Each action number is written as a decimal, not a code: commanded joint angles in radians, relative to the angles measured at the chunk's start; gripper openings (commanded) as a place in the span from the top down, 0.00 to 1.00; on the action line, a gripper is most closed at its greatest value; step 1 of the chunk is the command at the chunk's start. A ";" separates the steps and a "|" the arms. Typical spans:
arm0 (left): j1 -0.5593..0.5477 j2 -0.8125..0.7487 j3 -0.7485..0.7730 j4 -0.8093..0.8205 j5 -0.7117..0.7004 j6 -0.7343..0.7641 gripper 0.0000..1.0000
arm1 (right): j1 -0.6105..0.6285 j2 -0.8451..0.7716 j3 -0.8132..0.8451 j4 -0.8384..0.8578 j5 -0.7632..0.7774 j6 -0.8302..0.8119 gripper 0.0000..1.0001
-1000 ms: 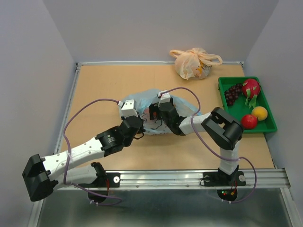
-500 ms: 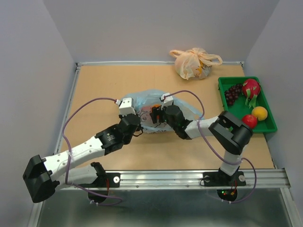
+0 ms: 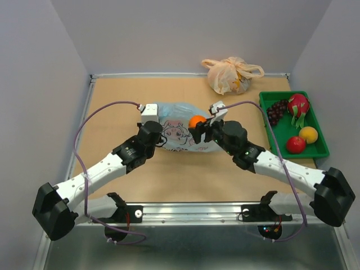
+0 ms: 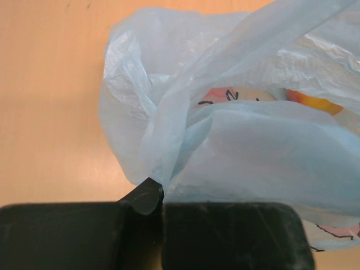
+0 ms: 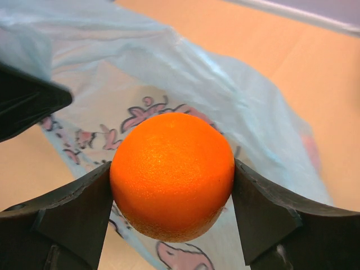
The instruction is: Untie the knot of the plastic bag and take out the fruit
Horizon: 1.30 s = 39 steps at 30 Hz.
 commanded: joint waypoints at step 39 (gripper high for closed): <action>0.086 -0.096 -0.027 0.059 0.138 0.158 1.00 | -0.680 -0.068 0.093 -0.269 0.048 0.116 0.00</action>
